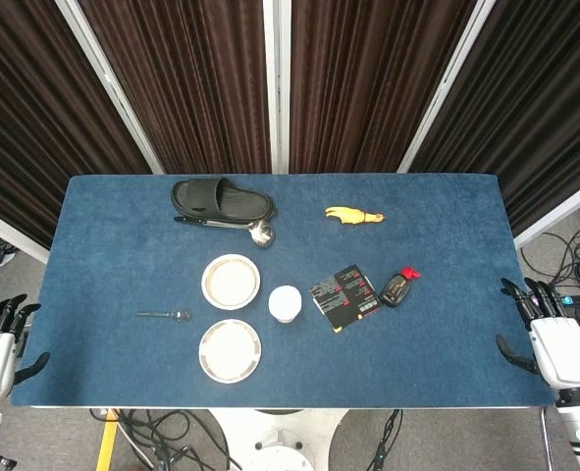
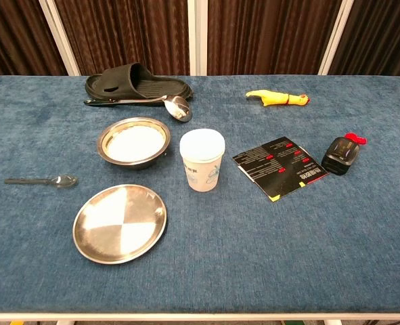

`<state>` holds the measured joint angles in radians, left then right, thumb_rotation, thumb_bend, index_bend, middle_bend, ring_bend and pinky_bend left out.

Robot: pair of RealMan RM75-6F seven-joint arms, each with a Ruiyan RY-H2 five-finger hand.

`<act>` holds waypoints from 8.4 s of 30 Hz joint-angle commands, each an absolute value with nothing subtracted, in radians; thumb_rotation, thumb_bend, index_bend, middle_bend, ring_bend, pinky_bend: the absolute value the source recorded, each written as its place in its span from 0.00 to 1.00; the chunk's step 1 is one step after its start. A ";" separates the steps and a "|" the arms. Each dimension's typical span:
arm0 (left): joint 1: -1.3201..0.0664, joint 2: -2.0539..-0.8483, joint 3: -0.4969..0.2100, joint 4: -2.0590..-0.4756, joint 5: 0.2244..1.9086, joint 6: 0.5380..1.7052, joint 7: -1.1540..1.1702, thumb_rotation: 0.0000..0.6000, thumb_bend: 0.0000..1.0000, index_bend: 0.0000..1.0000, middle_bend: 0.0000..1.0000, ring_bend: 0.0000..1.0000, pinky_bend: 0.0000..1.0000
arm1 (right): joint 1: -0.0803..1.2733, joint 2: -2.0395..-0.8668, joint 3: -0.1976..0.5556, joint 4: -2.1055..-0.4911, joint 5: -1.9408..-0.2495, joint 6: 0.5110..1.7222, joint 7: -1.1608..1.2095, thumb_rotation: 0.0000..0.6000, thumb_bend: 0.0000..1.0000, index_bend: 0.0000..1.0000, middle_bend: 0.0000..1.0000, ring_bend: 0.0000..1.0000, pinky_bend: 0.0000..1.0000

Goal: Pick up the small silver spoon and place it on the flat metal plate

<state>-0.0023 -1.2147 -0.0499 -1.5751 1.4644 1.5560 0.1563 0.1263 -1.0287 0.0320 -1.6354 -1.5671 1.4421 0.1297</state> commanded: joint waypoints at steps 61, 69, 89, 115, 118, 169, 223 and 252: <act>-0.479 -1.518 -0.122 -1.330 1.005 0.875 0.169 1.00 0.35 0.55 0.94 0.93 1.00 | 0.162 -1.033 0.042 -1.603 -1.548 1.391 0.153 1.00 0.27 0.03 0.21 0.00 0.04; -0.487 -1.545 -0.121 -1.301 0.989 0.889 0.194 1.00 0.39 0.55 0.94 0.93 1.00 | 0.160 -1.031 0.042 -1.602 -1.545 1.391 0.154 1.00 0.27 0.03 0.21 0.00 0.04; -0.476 -1.585 -0.114 -1.271 1.003 0.926 0.194 1.00 0.40 0.59 0.95 0.93 1.00 | 0.160 -1.028 0.041 -1.611 -1.544 1.390 0.150 1.00 0.26 0.03 0.21 0.00 0.04; -0.656 -1.462 -0.215 -1.427 1.028 0.952 0.477 1.00 0.48 0.61 0.96 0.94 1.00 | 0.153 -0.994 0.056 -1.609 -1.554 1.430 0.157 1.00 0.26 0.03 0.21 0.00 0.04; -0.698 -1.489 -0.224 -1.418 0.977 0.946 0.558 1.00 0.48 0.61 0.96 0.94 1.00 | 0.153 -0.993 0.057 -1.603 -1.551 1.429 0.164 1.00 0.26 0.03 0.21 0.00 0.04; -0.901 -1.751 -0.244 -1.354 0.626 1.096 1.084 1.00 0.51 0.61 0.96 0.95 1.00 | 0.148 -1.000 0.058 -1.560 -1.523 1.409 0.207 1.00 0.26 0.03 0.21 0.00 0.04; -1.047 -1.585 -0.232 -1.691 0.522 1.083 0.795 1.00 0.52 0.61 0.96 0.95 1.00 | 0.174 -0.956 0.092 -1.588 -1.508 1.399 0.186 1.00 0.26 0.03 0.21 0.00 0.04; -1.055 -1.846 0.007 -1.526 1.025 1.492 1.357 1.00 0.53 0.61 0.96 0.95 1.00 | 0.153 -0.971 0.080 -1.574 -1.515 1.422 0.211 1.00 0.26 0.03 0.21 0.00 0.04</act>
